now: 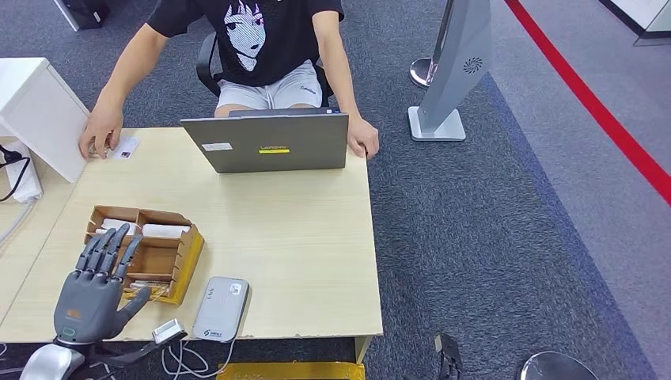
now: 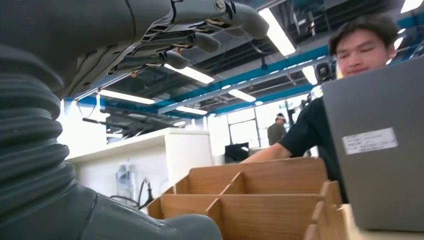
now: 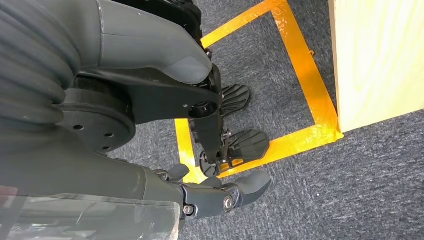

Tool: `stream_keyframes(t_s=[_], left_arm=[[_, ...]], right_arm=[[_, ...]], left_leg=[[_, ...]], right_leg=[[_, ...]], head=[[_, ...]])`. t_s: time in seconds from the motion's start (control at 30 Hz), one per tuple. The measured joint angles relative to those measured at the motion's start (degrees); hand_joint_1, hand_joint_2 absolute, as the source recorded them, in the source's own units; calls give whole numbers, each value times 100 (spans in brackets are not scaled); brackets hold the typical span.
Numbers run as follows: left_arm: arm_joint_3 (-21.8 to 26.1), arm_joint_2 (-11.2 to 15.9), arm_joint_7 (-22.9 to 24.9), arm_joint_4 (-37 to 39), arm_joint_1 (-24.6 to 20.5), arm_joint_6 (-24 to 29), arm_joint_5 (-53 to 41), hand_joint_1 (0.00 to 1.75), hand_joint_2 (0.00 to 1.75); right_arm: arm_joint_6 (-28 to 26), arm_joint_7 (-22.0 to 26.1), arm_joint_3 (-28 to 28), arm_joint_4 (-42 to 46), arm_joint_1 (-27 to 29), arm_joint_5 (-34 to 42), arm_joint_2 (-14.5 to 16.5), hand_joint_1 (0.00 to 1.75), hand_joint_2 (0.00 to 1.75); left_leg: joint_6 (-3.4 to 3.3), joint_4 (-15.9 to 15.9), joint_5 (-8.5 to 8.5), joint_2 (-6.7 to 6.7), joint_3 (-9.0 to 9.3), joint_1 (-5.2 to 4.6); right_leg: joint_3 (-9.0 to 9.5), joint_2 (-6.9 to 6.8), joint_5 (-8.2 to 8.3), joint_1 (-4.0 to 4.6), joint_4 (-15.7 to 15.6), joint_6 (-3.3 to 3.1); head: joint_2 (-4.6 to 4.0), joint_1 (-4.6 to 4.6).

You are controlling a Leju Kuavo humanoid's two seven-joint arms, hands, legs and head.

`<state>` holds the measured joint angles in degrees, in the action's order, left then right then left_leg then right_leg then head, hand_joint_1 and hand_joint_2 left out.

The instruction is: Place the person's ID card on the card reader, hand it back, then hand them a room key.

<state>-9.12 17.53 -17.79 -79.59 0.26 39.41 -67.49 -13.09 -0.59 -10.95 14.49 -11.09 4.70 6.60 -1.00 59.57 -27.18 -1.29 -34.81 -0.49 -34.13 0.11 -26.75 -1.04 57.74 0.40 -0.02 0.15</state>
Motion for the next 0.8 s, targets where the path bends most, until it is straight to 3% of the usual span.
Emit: stream_keyframes(t_s=[0.13, 0.27, 0.6, 0.8], left_arm=[[328, -406, -752, -279, 111, 39, 132, 0, 175], [340, -495, -693, -343, 161, -69, 534, 0, 175], [-400, 70, 405, -220, 112, -2078, 410, 0, 175], [-644, 357, 523, -32, 24, -2468, 453, 0, 175]], right_arm=[[-39, 0, 0, 0, -12, -15, 29, 0, 175], [-24, 3, 0, 0, -21, -11, 37, 0, 175], [84, 4, -9, 2, -23, -20, 37, 0, 175], [115, 0, -64, 4, -23, -37, 37, 0, 175]], left_leg=[[-1, 0, -1, 1, -1, -1], [-3, 0, -3, 2, 0, -1], [-2, 0, -2, -2, 1, 2], [-2, 0, -2, -2, 0, 2]], right_leg=[[0, 0, 0, -1, -1, 0], [-1, -2, -1, -1, -2, 1], [-3, 2, -1, 3, 0, 0], [-3, 2, -1, 2, 0, 0]], head=[[0, 5], [0, 6], [0, 4], [0, 4]])
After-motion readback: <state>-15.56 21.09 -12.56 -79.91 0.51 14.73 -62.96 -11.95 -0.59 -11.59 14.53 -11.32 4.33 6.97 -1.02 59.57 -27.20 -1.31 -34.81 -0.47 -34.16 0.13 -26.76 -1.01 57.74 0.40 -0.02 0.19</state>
